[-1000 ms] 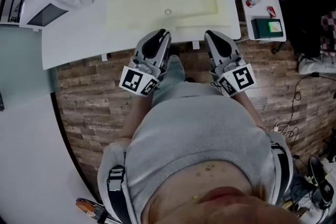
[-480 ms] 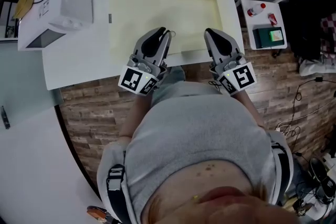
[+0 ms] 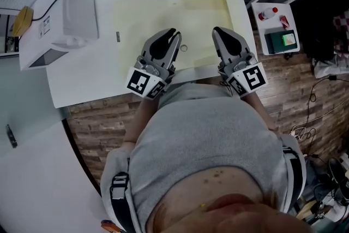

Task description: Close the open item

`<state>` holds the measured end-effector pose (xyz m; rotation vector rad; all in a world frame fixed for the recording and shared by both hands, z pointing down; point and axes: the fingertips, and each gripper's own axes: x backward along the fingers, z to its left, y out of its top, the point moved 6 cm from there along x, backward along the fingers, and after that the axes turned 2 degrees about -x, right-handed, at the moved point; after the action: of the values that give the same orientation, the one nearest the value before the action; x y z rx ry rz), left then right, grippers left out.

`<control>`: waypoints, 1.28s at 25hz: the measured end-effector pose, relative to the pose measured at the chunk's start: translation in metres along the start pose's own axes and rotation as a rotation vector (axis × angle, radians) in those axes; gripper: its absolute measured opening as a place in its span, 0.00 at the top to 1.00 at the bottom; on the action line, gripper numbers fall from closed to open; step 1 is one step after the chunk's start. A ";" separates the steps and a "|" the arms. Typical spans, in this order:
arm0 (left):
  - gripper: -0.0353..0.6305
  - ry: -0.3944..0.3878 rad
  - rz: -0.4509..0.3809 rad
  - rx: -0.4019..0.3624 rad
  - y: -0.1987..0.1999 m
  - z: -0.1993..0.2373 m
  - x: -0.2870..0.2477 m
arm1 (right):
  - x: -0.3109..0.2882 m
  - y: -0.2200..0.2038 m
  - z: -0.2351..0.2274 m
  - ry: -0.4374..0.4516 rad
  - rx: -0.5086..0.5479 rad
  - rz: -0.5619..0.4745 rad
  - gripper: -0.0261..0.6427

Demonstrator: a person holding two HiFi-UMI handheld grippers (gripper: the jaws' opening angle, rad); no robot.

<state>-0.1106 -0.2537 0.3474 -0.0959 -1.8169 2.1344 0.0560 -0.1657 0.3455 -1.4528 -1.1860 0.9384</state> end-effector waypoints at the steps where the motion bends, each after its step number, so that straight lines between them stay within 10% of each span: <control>1: 0.86 -0.007 0.002 0.003 -0.001 0.003 -0.002 | -0.004 0.000 -0.001 -0.001 0.005 -0.001 0.88; 14: 0.86 -0.037 0.016 0.026 -0.012 0.016 -0.026 | -0.013 -0.004 -0.023 -0.038 -0.017 -0.017 0.88; 32: 0.86 0.359 -0.042 -0.039 -0.021 -0.043 -0.026 | 0.043 0.011 -0.105 0.154 -0.022 0.056 0.88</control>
<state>-0.0700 -0.2179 0.3557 -0.4178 -1.6338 1.9061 0.1678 -0.1468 0.3566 -1.5545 -1.0501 0.8372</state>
